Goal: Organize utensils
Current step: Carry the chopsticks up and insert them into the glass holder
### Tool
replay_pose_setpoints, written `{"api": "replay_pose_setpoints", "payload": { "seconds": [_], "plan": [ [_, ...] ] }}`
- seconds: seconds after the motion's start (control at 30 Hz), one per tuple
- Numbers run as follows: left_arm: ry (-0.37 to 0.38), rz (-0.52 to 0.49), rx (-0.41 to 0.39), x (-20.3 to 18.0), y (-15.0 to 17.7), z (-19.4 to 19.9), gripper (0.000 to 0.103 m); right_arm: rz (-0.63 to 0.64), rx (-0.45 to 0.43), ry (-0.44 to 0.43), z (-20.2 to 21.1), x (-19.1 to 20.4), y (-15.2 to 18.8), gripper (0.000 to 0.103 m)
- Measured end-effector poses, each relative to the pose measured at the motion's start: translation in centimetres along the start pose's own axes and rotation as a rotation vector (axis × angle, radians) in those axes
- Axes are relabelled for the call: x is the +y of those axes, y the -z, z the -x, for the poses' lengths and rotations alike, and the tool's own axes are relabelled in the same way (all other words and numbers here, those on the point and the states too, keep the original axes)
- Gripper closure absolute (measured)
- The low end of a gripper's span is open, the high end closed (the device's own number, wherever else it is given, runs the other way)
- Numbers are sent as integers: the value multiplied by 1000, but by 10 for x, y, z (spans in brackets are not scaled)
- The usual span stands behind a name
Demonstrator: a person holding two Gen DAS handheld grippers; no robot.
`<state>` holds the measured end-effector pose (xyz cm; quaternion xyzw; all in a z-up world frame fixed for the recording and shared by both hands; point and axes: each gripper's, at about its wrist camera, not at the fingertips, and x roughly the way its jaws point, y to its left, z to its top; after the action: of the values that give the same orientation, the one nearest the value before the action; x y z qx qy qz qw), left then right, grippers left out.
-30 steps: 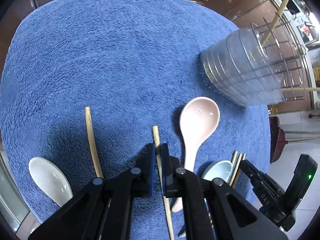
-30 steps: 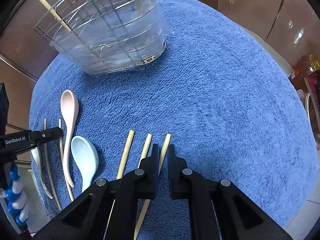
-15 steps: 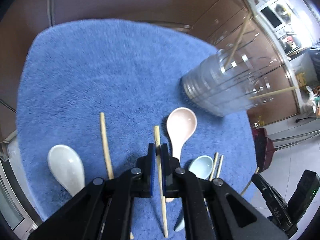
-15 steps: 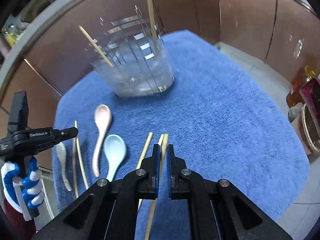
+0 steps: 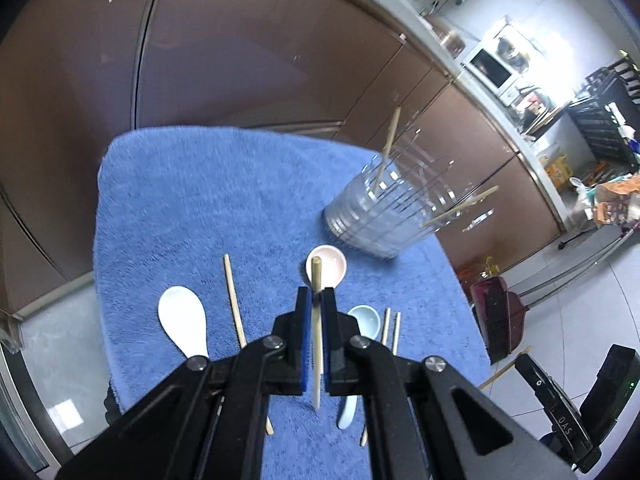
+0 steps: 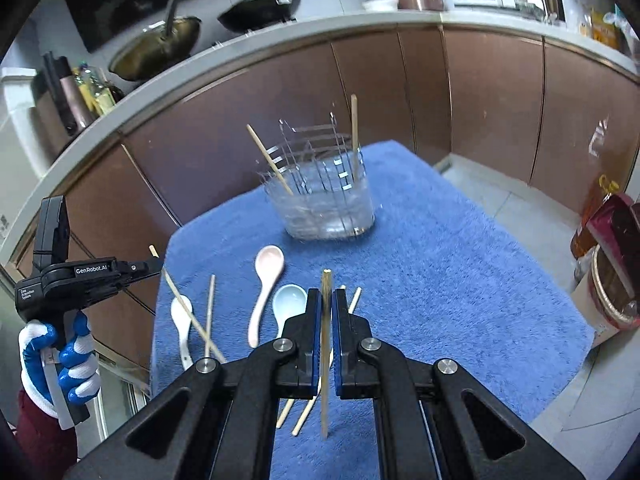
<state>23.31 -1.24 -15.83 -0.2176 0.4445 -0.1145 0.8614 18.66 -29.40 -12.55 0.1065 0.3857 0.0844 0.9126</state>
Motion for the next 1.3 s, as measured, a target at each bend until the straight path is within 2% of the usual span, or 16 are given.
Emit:
{"api": "replay_pose_setpoints", "payload": {
  "seconds": [0.47,0.67,1.0,1.3],
  "plan": [
    [10,-69,-139,-20,4,62,100,34,-131,-1,66,18,-2,98],
    [42,-106,-192,-40,-5,89,100,49,-195,-10,86,29,-15,98],
    [100,-182,-287,-95,-52,112,100,78,-308,-39,94,46,-75,98],
    [67,-243,-349,-138,-107,78,100,84,-401,-30,70,42,-141,98]
  ]
}}
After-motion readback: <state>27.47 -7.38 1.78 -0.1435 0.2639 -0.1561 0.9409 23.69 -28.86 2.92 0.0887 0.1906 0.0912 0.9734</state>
